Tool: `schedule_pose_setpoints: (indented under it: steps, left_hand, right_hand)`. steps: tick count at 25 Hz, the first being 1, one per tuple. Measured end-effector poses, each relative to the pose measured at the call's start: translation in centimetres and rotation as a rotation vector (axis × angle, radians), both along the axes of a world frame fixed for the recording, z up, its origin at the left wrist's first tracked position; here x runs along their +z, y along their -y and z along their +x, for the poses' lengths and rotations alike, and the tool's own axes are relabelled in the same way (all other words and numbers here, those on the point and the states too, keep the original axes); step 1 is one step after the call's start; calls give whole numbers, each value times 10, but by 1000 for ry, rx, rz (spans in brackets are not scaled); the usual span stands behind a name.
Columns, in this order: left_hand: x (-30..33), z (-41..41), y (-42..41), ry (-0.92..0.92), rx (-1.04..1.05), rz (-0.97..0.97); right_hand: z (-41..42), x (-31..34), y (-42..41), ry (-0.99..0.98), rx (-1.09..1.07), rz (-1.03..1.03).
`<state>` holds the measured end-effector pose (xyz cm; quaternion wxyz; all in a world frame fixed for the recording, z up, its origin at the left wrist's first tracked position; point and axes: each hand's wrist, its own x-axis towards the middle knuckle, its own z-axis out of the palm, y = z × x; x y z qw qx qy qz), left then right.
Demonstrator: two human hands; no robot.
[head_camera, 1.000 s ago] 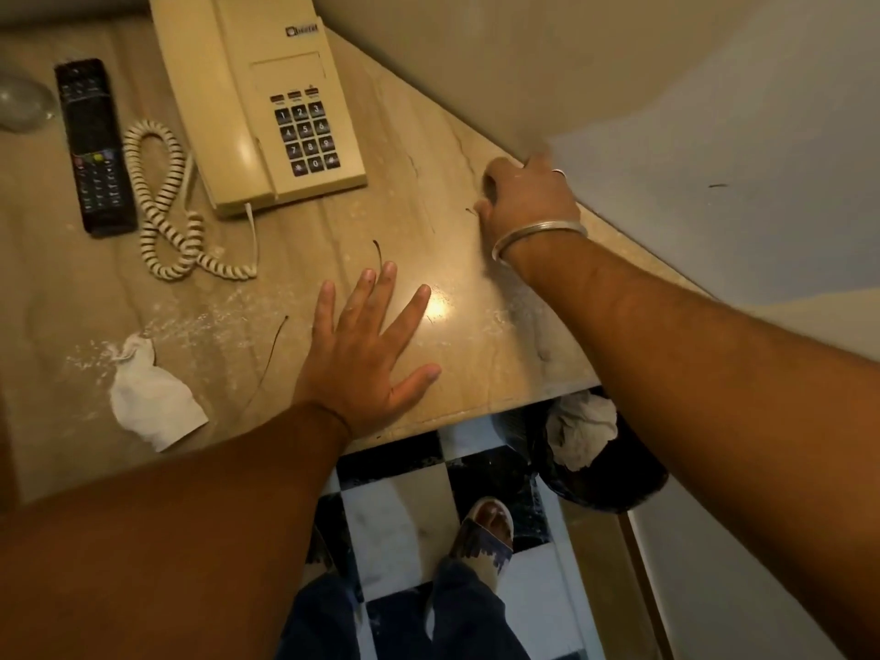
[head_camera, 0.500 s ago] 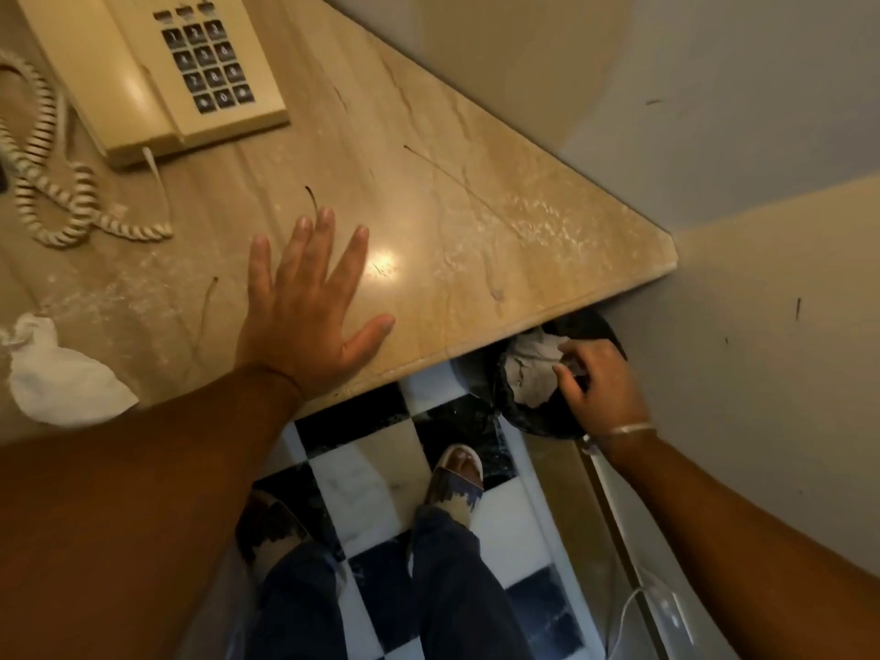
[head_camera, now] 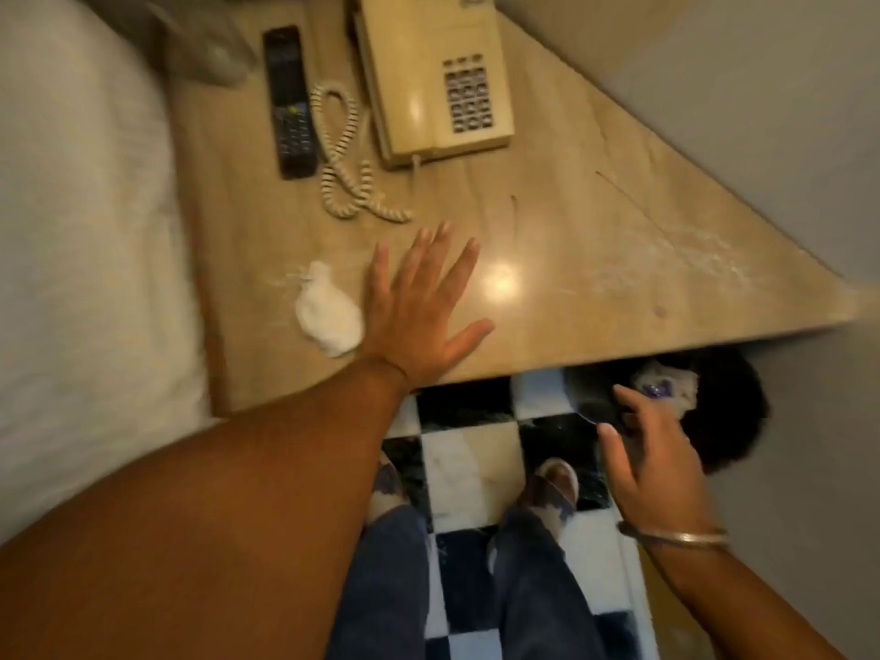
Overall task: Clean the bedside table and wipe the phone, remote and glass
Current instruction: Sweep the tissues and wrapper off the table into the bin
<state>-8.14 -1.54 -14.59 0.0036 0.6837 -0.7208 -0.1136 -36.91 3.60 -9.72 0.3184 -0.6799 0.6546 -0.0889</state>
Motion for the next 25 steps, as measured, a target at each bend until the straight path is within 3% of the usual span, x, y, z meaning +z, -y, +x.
schedule_pose_setpoints:
  steps: [3,6,9,12,16,20,25]
  left_hand:
    - [2,109,-57,76,197,48]
    - [-19,166,-87,95,221,111]
    - [-38,170,-88,48,196,75]
    - [-41,174,-90,46,167,73]
    - [-32,168,-86,147,176,140]
    - [-12,106,-54,124,101,117]
    - [-26,-13,15,9,-81,35]
  right_hand:
    - [117,27,18,100,264,-7]
    - [233,4,44,-32,525,-32]
    - [296,-26,66,-173,542,-59]
    - [306,-41,68,-223,563,-49]
    - [251,-21,62,-189,545,-2]
    - [115,7,59,-199,363,-30]
    - [-47,-38,81,-442,96,3]
